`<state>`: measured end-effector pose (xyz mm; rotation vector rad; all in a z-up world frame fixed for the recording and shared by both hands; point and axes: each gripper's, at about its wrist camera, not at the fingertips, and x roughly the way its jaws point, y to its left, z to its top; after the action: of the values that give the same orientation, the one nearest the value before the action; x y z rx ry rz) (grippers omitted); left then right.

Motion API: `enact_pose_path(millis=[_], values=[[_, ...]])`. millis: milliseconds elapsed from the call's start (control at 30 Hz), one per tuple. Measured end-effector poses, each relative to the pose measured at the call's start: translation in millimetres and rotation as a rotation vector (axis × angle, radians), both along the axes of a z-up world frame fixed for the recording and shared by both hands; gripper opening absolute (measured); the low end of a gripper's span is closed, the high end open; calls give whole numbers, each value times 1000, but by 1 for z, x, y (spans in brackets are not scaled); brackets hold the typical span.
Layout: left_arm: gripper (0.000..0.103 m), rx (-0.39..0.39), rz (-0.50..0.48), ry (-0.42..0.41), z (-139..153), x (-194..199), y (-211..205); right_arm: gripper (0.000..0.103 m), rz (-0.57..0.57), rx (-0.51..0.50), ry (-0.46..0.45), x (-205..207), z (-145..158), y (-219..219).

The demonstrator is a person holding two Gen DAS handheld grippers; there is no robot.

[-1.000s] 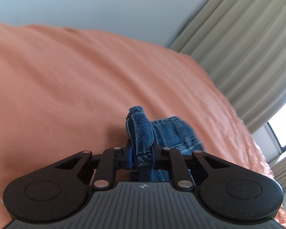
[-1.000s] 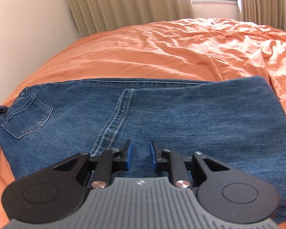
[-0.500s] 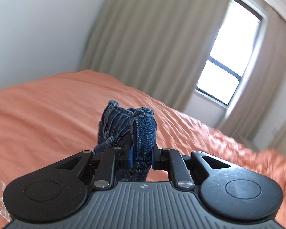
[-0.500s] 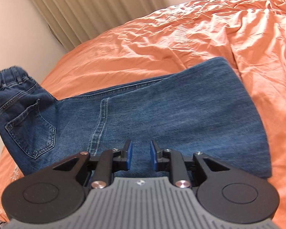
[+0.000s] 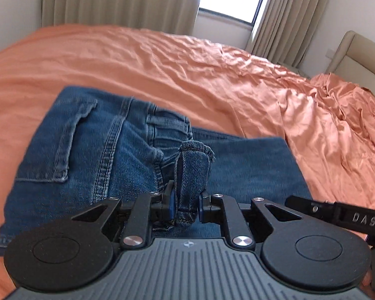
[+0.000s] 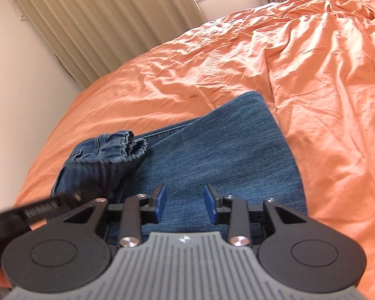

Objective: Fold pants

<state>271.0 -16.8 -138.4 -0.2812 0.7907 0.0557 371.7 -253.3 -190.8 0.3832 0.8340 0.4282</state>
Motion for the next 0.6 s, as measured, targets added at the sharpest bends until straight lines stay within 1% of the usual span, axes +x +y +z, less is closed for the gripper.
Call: enact_pose_path(millis=[67, 133, 167, 233, 267, 333, 367, 433, 500, 533, 600], values=[[20, -65, -18, 73, -8, 3, 8, 32, 8, 32, 11, 1, 0, -1], [30, -121, -56, 107, -14, 10, 11, 33, 22, 55, 18, 2, 0, 1], [33, -154, -75, 123, -14, 11, 15, 33, 28, 63, 22, 2, 0, 3], [41, -202, -103, 131, -11, 12, 21, 34, 43, 77, 31, 3, -2, 7], [43, -225, -126, 134, -8, 12, 23, 35, 47, 94, 41, 4, -4, 9], [51, -250, -160, 125, 0, 10, 28, 38, 52, 141, 67, 7, -8, 10], [52, -252, -175, 114, 5, 8, 31, 39, 55, 175, 85, 10, -11, 10], [53, -219, -176, 85, 17, 4, 39, 40, 60, 240, 112, 15, -15, 13], [53, -163, -152, 53, 28, 5, 50, 47, 65, 298, 142, 21, -20, 16], [53, -128, -136, 39, 32, 5, 56, 53, 73, 326, 151, 24, -23, 19], [53, -58, -96, 14, 38, 7, 72, 54, 74, 368, 175, 31, -29, 25]])
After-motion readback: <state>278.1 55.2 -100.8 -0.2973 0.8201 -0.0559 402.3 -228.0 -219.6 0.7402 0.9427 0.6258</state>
